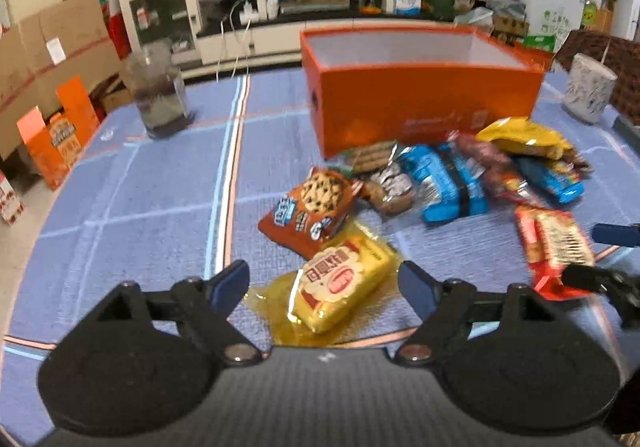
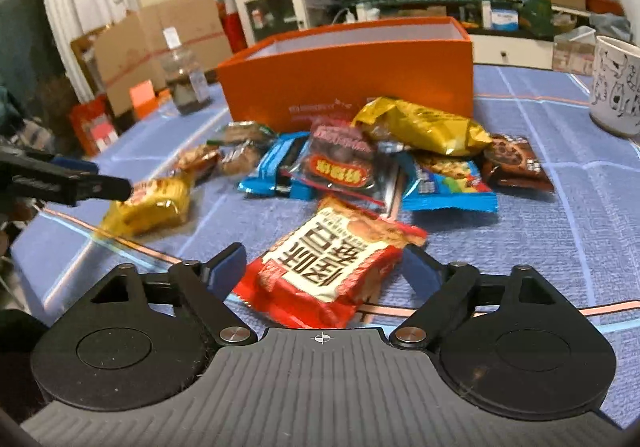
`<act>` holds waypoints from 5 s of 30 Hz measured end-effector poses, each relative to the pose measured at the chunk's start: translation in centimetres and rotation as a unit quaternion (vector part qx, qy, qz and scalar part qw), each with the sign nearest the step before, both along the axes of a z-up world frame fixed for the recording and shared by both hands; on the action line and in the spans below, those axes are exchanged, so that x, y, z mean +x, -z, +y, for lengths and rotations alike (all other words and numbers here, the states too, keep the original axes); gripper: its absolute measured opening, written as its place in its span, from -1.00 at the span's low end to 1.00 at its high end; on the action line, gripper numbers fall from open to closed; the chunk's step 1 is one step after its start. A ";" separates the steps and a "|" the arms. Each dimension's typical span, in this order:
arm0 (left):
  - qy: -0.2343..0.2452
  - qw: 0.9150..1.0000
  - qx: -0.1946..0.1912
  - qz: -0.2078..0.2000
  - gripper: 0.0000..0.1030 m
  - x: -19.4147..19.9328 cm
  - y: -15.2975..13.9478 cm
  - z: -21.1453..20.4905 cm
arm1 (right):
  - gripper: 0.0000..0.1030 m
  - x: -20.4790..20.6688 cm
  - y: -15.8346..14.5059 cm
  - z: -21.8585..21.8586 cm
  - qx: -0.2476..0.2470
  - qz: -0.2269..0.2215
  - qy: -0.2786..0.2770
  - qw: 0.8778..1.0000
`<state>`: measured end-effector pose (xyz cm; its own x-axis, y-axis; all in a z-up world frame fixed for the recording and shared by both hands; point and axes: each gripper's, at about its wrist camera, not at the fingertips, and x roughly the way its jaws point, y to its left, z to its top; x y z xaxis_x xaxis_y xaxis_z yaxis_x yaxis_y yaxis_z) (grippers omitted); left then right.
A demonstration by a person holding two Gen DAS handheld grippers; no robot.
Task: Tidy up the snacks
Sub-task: 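Grasp a yellow cake pack with the left tool while the right tool grasps a red biscuit pack, then lift the yellow cake pack and red biscuit pack toward the orange box, then open both tools over the orange box to drop both packs inside, then move the left tool to the red date snack bag while the right tool approaches the blue cookie pack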
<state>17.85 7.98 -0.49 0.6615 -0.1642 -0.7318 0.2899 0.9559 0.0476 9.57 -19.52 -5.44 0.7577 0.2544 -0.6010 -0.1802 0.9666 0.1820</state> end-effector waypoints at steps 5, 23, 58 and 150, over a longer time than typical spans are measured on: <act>-0.006 1.000 0.005 0.000 0.56 1.2 1.9 -1.1 | 0.71 1.2 1.2 1.4 -0.002 0.025 0.002 1.000; 0.007 1.000 0.008 0.012 0.17 -0.7 3.7 -4.6 | 0.09 0.2 1.8 1.9 -0.083 0.001 -0.048 0.995; 0.052 0.988 -0.129 -0.060 -0.05 10.2 -10.1 -7.4 | -0.07 7.8 -12.1 -6.2 -0.001 -0.115 -0.018 0.993; 0.135 0.980 -0.141 0.040 0.36 9.8 -0.2 -13.4 | 0.41 7.1 -1.0 -8.6 0.043 -0.026 0.062 0.997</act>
